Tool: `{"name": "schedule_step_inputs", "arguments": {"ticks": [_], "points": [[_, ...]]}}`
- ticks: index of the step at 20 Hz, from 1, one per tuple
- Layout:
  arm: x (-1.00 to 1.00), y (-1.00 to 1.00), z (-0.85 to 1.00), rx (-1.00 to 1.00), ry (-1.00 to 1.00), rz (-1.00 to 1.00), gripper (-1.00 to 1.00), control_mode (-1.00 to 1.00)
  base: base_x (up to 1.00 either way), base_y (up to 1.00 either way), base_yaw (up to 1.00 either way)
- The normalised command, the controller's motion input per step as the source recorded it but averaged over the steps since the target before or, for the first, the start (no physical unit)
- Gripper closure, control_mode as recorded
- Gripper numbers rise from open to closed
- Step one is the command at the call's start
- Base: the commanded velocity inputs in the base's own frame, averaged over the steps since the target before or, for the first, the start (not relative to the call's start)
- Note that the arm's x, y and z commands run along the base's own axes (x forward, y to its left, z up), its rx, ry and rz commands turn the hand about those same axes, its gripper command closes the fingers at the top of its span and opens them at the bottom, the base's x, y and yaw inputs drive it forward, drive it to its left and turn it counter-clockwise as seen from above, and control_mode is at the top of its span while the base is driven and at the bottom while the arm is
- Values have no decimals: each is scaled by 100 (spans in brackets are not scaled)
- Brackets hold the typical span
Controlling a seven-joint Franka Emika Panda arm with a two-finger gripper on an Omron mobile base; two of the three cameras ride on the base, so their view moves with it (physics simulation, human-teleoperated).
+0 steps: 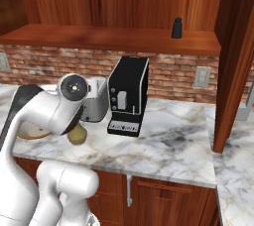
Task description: Retrieve the bottle and the shaker from the cabinet and place them next to the mixing bowl on the counter. Then add garlic from the fridge to the mixing bowl.
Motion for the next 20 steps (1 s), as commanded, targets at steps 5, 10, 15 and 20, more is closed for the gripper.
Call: {"name": "schedule_step_inputs", "arguments": {"ticks": [5, 10, 15, 20], "points": [[-19, -31, 26, -18, 38, -21, -100, -100, 0, 0, 0], [-20, -45, 23, -8, 30, -24, -100, -100, 0, 0, 0], [-17, -49, 3, -4, 5, -27, -100, -100, 0, 0, 0], [-4, -45, 3, 0, -6, -25, -100, -100, 0, 0, 0]]}}
